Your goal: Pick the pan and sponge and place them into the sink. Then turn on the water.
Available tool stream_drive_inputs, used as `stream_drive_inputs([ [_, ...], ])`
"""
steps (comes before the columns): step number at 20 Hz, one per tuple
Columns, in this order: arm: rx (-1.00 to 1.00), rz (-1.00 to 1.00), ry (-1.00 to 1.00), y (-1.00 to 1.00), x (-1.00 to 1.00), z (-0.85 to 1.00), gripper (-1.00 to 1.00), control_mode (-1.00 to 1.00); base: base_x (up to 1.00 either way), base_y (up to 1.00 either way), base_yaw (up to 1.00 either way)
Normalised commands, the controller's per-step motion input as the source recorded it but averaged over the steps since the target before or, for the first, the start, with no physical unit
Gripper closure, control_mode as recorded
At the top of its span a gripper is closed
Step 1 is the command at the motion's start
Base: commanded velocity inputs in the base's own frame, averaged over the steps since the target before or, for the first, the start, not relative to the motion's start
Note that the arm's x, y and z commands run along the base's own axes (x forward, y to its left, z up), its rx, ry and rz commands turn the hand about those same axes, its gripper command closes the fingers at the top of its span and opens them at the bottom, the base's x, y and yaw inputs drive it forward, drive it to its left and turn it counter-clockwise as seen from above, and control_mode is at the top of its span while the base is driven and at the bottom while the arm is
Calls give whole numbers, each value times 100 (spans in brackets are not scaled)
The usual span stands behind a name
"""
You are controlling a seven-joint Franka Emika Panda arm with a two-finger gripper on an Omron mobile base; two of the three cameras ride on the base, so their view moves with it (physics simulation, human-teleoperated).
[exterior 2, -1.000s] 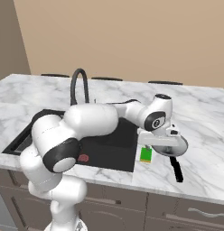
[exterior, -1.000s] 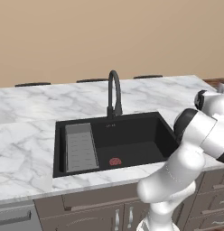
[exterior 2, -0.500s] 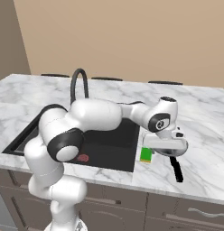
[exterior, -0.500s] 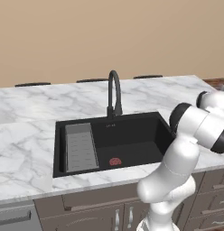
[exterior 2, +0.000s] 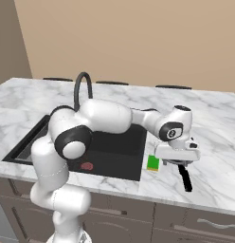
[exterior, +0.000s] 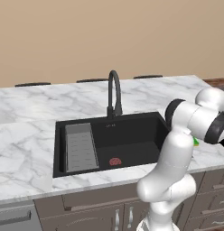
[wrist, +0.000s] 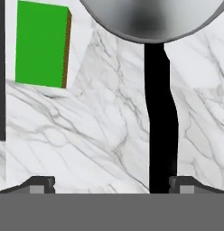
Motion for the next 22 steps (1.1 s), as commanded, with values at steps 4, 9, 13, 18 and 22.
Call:
stream_drive_inputs([
  [4,1,2,1,-19,0,-13,-100,-100,0,0,0],
  [9,1,4,2,-13,0,-15,-100,-100,0,0,0],
  [13,1,5,2,-6,0,-17,-100,-100,0,0,0],
  [18,0,7,0,-9,0,-12,-100,-100,0,0,0],
  [22,0,7,0,-9,0,-11,-100,-100,0,0,0],
])
